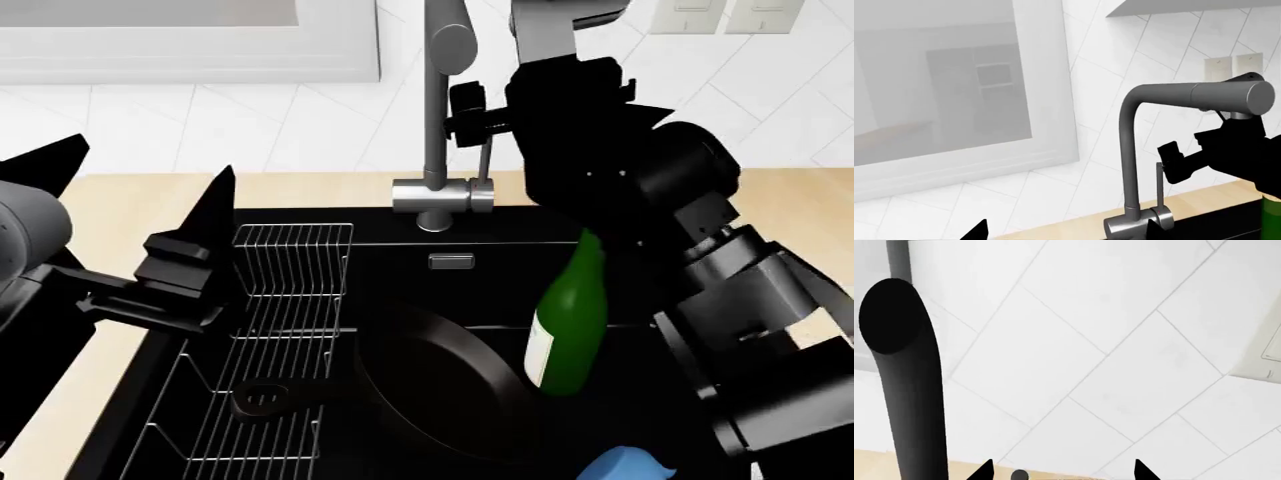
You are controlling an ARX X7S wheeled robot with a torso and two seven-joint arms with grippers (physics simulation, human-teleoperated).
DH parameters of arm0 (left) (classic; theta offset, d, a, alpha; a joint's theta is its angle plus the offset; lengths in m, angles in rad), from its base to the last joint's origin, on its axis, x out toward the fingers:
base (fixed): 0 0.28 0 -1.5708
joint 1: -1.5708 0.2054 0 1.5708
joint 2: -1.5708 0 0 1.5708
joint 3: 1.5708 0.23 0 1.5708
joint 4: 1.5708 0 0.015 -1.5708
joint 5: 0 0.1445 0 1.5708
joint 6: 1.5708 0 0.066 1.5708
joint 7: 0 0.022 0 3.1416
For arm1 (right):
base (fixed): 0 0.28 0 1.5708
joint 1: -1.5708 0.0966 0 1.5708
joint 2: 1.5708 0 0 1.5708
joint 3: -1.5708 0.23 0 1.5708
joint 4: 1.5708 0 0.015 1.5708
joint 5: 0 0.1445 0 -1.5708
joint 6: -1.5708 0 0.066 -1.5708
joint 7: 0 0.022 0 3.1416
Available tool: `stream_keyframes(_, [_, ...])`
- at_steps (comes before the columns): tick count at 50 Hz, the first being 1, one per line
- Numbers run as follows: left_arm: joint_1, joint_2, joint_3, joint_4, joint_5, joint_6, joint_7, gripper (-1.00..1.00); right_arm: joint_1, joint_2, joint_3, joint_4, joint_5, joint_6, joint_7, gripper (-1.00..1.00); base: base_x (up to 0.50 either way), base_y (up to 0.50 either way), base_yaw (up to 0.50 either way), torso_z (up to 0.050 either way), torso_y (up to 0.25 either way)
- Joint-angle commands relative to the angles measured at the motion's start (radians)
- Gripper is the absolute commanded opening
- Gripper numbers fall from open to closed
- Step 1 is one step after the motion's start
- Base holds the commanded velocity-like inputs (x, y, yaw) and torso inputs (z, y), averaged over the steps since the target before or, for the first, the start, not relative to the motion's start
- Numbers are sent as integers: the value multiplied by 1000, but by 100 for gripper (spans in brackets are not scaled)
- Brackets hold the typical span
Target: Pick the teapot and pan and place them in the sink. Then turn on the water.
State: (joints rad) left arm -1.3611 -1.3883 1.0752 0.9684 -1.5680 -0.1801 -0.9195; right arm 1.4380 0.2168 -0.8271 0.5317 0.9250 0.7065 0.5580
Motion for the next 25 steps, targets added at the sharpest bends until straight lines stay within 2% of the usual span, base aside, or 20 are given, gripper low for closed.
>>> stream_keyframes(1, [20,-12,2,-1,16,25,12,100,31,-82,-21,233,-57,-88,-80,100,0,0,0,0,0])
stream_keyframes(16, [34,-34,-10,-6,31,86,26,100,85,-213,-55,580,-108,-229,-210,100,0,0,0,0,0])
stream_keyframes(25, [35,-37,-17,-8,39,98,23,100,99,-216,-240,642,81,-294,-204,100,0,0,0,0,0])
